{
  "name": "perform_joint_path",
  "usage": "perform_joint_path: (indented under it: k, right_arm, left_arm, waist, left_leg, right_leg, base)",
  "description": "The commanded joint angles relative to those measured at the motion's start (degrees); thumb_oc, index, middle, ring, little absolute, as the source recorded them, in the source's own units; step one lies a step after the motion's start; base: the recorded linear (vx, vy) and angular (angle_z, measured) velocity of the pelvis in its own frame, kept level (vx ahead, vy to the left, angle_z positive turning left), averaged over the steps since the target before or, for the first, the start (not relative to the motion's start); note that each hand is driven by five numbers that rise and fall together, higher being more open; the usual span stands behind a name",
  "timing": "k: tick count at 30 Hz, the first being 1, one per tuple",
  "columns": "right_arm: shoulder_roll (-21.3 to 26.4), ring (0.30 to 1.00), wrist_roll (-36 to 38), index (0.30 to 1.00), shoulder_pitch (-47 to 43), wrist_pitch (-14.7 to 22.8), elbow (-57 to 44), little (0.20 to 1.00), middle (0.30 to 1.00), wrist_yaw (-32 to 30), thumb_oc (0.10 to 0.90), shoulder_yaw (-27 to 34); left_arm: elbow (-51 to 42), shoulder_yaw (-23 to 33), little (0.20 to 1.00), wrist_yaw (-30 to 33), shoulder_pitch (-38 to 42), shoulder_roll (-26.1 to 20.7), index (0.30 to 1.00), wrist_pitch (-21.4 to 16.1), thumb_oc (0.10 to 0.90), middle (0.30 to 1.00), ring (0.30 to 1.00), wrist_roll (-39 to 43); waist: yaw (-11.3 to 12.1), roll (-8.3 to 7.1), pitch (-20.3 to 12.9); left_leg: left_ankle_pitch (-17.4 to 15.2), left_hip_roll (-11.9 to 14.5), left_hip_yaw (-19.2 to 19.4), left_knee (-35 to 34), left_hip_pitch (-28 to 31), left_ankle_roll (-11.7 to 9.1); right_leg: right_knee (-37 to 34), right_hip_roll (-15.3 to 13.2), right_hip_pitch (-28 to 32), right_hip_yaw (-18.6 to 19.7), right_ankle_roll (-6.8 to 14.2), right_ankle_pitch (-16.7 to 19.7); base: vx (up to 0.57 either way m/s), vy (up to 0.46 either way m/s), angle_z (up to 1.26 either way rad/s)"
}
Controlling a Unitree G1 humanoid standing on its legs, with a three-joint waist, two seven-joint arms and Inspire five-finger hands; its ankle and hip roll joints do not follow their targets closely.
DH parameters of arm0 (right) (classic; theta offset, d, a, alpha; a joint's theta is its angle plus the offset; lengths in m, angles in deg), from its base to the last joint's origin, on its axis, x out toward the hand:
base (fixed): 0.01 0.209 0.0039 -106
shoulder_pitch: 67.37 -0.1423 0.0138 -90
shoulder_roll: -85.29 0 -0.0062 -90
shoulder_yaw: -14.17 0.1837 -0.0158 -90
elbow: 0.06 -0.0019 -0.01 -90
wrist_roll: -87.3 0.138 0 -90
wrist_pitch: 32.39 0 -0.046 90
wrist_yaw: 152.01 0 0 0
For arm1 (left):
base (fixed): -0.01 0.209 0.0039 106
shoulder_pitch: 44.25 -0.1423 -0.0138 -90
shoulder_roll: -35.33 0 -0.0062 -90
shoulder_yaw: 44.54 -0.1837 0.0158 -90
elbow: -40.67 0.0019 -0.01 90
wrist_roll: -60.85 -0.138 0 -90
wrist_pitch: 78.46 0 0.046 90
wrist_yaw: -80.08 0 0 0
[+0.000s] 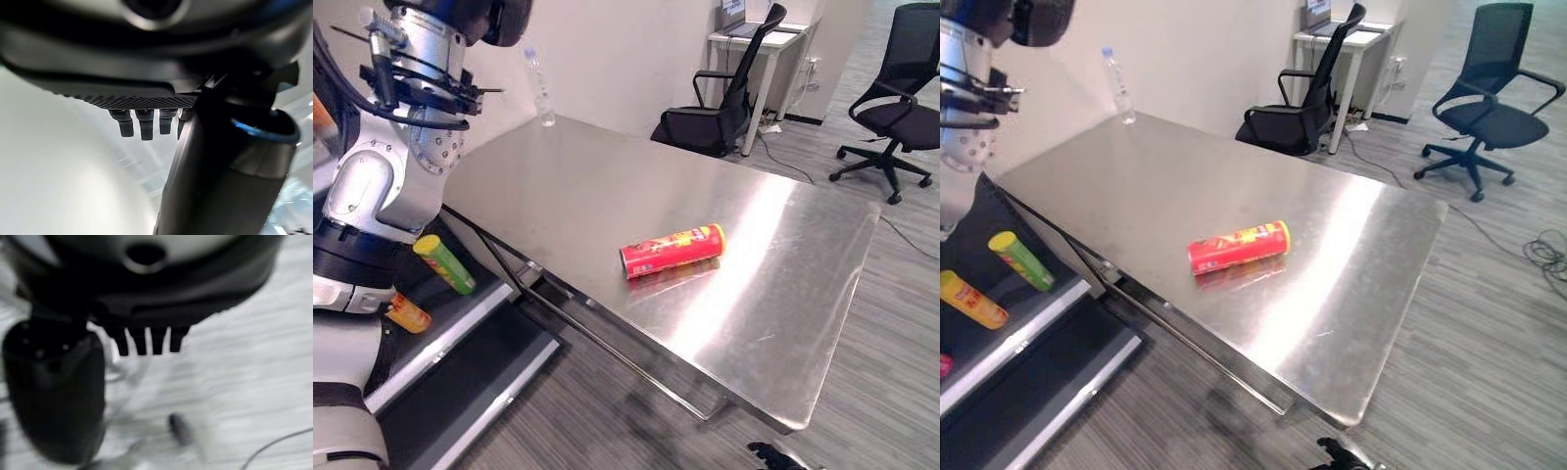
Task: Put the goods on the table back onto the shelves and tidy them up.
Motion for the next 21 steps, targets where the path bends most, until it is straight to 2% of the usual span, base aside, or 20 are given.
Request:
perform_joint_path:
  k: [1,3,8,11,13,14,21]
  right_arm:
    - [3.2,0.900,0.6,0.900,-2.2,0.3,-0.7,0.900,0.900,-0.5,0.800,-2.0]
    - [2.9,0.900,0.1,0.900,-2.8,0.1,-0.2,0.900,0.900,-0.4,0.800,-2.9]
    - [2.9,0.900,-0.3,0.900,-3.6,-0.1,-0.4,0.900,0.900,-0.6,0.800,-3.3]
    - [4.2,0.900,-1.5,0.900,-2.3,0.1,-2.8,0.900,0.900,-1.0,0.800,-2.9]
    - [4.4,0.900,-1.7,0.900,-1.9,0.1,-3.0,0.900,0.900,-1.2,0.800,-2.6]
    - [4.7,0.900,-1.7,0.900,-1.5,0.0,-3.1,0.900,0.900,-1.6,0.800,-2.1]
    - [5.2,0.900,-2.0,0.900,-1.5,0.1,-2.5,0.900,0.900,-2.4,0.800,-2.0]
  left_arm:
    - [7.8,0.9,0.900,-2.0,6.3,2.8,0.900,0.5,0.800,0.900,0.900,7.0]
    - [10.5,-1.4,0.900,-3.7,7.3,5.8,0.900,0.8,0.800,0.900,0.900,8.8]
    - [10.6,-1.5,0.900,-5.3,5.4,10.3,0.900,0.4,0.800,0.900,0.900,13.0]
    - [9.8,-0.9,0.900,-7.2,1.3,12.4,0.900,0.5,0.800,0.900,0.900,14.2]
    - [9.6,-0.7,0.900,-7.2,0.5,12.6,0.900,0.5,0.800,0.900,0.900,14.8]
    - [8.9,-0.5,0.900,-7.7,-1.1,13.5,0.900,0.2,0.800,0.900,0.900,15.7]
    - [9.1,-0.6,0.900,-9.1,-5.0,17.3,0.900,0.6,0.800,0.900,0.900,14.9]
  waist:
    - [1.3,-1.46,-3.0]
    - [1.4,-1.48,-3.0]
    - [1.9,-1.13,-2.4]
    - [2.1,0.28,-1.6]
    - [2.1,0.64,-1.3]
    - [1.9,1.48,-1.0]
    - [1.4,3.02,-0.8]
  left_leg:
    - [-0.1,6.3,1.1,1.2,-1.6,-2.6]
    - [0.4,6.8,1.2,1.1,-1.4,-2.8]
    - [1.6,8.0,0.8,1.2,-1.9,-3.4]
    - [2.9,9.6,0.6,1.5,-2.6,-4.3]
    - [3.2,10.0,0.5,1.7,-2.8,-4.4]
    - [3.7,10.6,0.4,1.9,-3.2,-4.7]
    - [5.8,11.9,0.5,1.4,-3.8,-5.6]
  right_leg:
    - [1.4,-0.1,-3.0,2.8,1.2,-1.1]
    - [1.2,0.3,-2.7,3.0,1.0,-1.3]
    - [0.9,1.5,-2.7,3.0,0.5,-1.8]
    - [0.3,3.2,-2.4,3.2,-0.1,-2.4]
    - [0.1,3.5,-2.3,3.1,-0.3,-2.5]
    - [-0.1,4.1,-2.1,3.2,-0.5,-2.8]
    - [-0.3,5.4,-2.0,3.0,-1.3,-3.4]
  base:
    - [-0.03,-0.038,0.06]
    - [-0.03,-0.052,0.02]
    - [-0.04,-0.067,-0.14]
    - [-0.05,-0.132,-0.08]
    - [-0.03,-0.080,0.00]
    - [-0.04,-0.098,0.00]
    - [-0.02,-0.059,0.02]
